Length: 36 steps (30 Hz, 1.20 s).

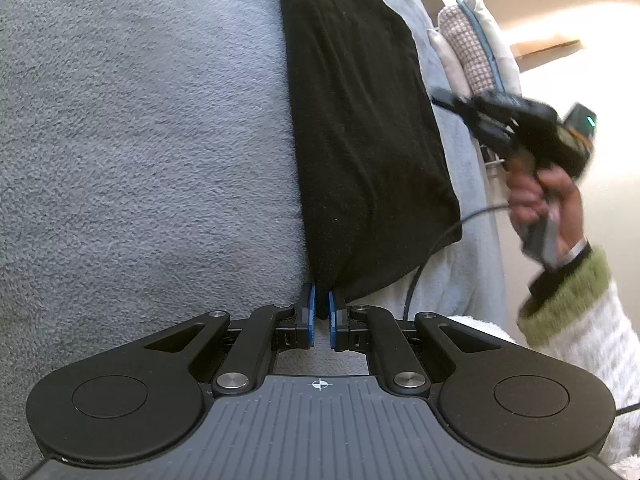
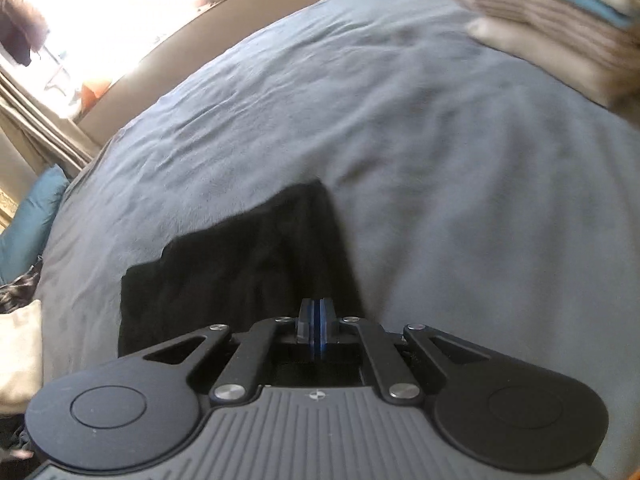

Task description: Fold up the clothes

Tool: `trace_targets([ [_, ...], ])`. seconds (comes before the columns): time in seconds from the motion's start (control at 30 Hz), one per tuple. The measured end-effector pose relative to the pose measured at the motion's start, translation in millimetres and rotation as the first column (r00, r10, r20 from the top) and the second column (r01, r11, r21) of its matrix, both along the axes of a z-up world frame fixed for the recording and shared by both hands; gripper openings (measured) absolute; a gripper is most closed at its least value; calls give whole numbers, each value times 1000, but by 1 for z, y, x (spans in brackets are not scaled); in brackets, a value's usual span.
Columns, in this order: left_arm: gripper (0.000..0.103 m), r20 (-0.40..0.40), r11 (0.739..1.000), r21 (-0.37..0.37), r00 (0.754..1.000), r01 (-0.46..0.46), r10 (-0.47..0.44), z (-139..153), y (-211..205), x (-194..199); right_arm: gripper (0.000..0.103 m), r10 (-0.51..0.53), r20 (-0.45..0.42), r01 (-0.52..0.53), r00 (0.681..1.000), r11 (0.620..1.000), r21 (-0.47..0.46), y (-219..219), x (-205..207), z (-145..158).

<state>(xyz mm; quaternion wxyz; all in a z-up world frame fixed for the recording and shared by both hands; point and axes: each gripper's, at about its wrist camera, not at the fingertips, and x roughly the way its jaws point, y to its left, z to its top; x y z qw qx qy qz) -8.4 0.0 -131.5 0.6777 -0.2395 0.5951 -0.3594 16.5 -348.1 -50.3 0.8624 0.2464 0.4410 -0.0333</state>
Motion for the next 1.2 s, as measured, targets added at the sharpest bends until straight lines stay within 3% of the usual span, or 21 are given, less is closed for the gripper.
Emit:
trace_targets([
  [0.17,6,-7,1000,-11,1000,9,-9,-3,4,4,2,-130,-17,129,991,991,-39,-23,23,-12],
  [0.23,6,-15,1000,-21,1000,8,-8,-5,7,4,2,-158,11,158,987,987,10,-32,20,-5],
  [0.33,6,-30,999,-35,1000,4,-5,-8,9,4,4,-106,61,101,992,991,91,-29,18,8],
  [0.37,6,-33,999,-38,999,4,-5,-8,9,4,6,-85,63,79,994,992,100,-26,21,10],
  [0.47,6,-34,999,-41,999,3,-4,-8,6,4,32,-24,48,19,999,995,94,-13,32,11],
  [0.5,6,-32,999,-40,999,2,-3,-8,7,2,32,-12,43,9,999,997,83,-10,37,9],
  [0.67,6,-21,999,-37,1000,-12,11,-6,7,-4,29,45,17,-46,999,994,97,0,58,-1],
  [0.73,6,-21,999,-37,1000,-14,14,-6,6,-5,3,61,11,-62,998,994,93,3,64,-5],
  [0.87,6,-22,999,-42,1000,-15,14,-7,5,-6,3,33,51,-36,998,998,47,4,64,-6],
  [1.1,7,-28,999,-47,1000,-12,11,-8,3,-3,11,-110,33,99,993,967,235,-24,55,-26],
  [1.2,7,-33,999,-51,999,-13,11,-8,6,-1,17,-113,48,99,992,968,232,-32,34,-12],
])
